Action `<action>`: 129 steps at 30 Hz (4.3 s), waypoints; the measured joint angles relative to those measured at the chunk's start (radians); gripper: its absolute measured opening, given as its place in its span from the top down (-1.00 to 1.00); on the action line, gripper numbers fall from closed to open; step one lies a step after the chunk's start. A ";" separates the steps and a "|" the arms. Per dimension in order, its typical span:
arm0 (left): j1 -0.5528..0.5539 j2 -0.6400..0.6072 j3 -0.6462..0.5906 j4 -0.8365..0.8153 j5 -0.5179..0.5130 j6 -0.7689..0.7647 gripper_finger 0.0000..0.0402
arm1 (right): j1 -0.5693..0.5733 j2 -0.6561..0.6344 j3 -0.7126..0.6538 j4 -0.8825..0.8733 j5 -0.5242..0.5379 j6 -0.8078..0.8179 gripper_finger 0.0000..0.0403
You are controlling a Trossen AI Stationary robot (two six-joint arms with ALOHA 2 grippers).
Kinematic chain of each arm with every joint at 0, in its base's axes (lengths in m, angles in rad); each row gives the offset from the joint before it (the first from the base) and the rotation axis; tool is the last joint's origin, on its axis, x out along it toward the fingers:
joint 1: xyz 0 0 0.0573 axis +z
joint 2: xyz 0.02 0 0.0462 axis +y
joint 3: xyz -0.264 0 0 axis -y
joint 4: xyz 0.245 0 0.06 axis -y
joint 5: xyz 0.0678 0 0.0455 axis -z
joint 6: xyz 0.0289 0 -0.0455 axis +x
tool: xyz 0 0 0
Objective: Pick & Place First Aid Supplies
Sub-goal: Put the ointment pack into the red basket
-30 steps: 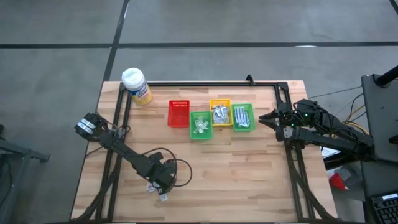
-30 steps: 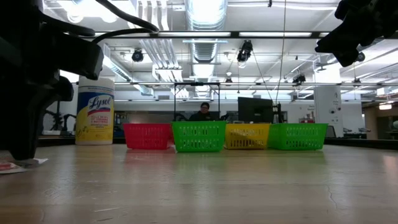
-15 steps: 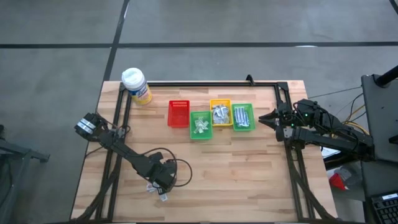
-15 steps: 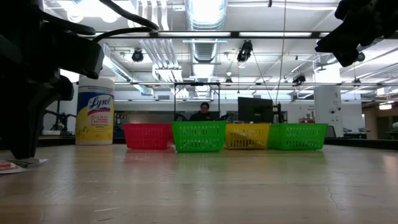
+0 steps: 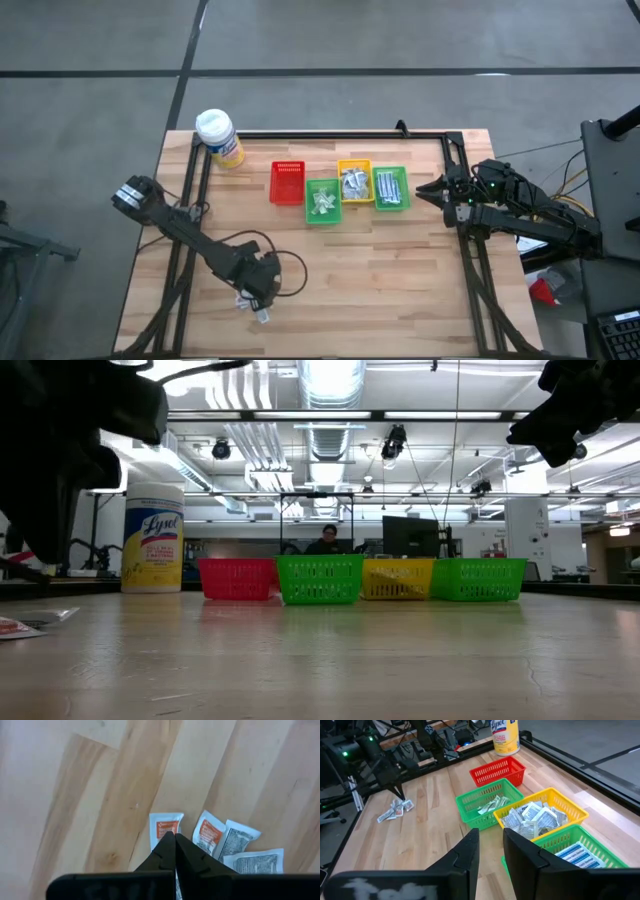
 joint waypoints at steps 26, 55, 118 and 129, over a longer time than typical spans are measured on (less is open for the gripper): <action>0.112 0.000 -0.098 0.115 0.102 0.116 0.41 | 0.000 0.000 0.000 0.000 0.000 0.000 0.58; 0.230 -0.014 -0.205 0.260 0.350 0.165 0.41 | 0.000 0.000 0.000 0.000 0.000 0.000 0.58; 0.425 -0.362 -0.142 0.214 0.076 0.164 1.00 | 0.000 0.000 0.000 0.000 0.000 0.000 0.58; 0.596 -0.397 -0.039 0.282 -0.354 0.480 1.00 | 0.000 0.000 0.000 0.000 0.000 0.000 0.63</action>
